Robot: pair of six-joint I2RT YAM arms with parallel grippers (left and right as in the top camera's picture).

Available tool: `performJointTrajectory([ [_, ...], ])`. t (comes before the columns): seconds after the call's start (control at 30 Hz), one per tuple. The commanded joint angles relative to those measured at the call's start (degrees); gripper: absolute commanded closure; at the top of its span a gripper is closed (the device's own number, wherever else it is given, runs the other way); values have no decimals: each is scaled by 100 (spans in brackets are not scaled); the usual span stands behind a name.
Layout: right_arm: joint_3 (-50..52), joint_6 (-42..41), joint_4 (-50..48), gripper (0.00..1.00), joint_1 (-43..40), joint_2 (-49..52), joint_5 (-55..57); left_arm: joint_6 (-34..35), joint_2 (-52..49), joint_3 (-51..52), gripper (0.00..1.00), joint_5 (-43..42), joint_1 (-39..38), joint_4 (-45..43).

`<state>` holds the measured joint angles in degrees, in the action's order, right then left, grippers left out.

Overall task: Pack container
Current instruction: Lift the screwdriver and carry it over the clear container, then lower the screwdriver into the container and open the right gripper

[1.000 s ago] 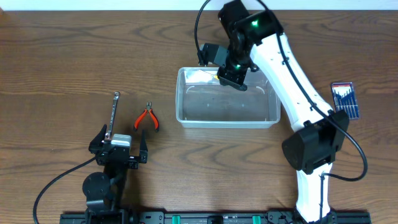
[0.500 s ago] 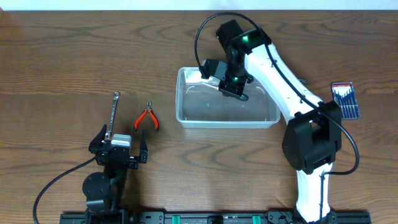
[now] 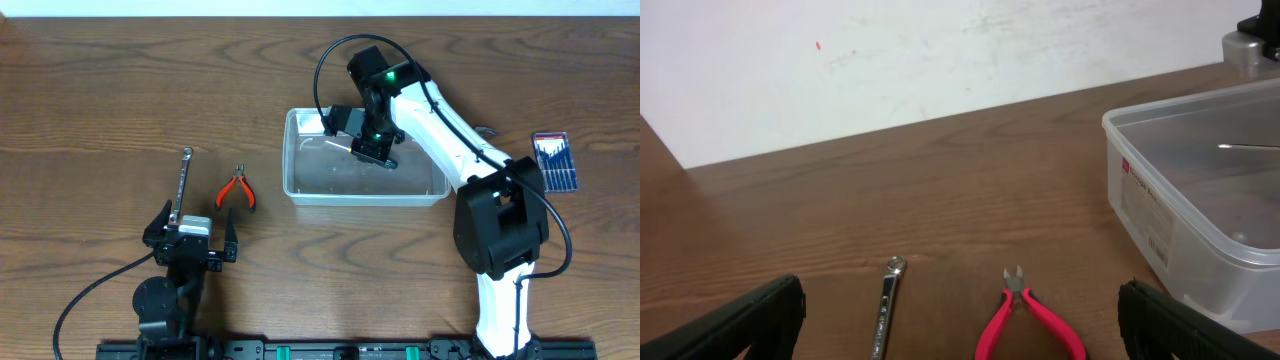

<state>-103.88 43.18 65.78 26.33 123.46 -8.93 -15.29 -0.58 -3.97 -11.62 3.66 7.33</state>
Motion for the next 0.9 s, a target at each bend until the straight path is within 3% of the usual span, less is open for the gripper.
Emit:
performJointTrajectory([
  [0.0,87,63,-28,99,33,-118,9,-52,35,166,2,31,24,46],
  [0.87,813,190,-529,92,-179,-118,269,-52,35,166,2,31,24,46],
])
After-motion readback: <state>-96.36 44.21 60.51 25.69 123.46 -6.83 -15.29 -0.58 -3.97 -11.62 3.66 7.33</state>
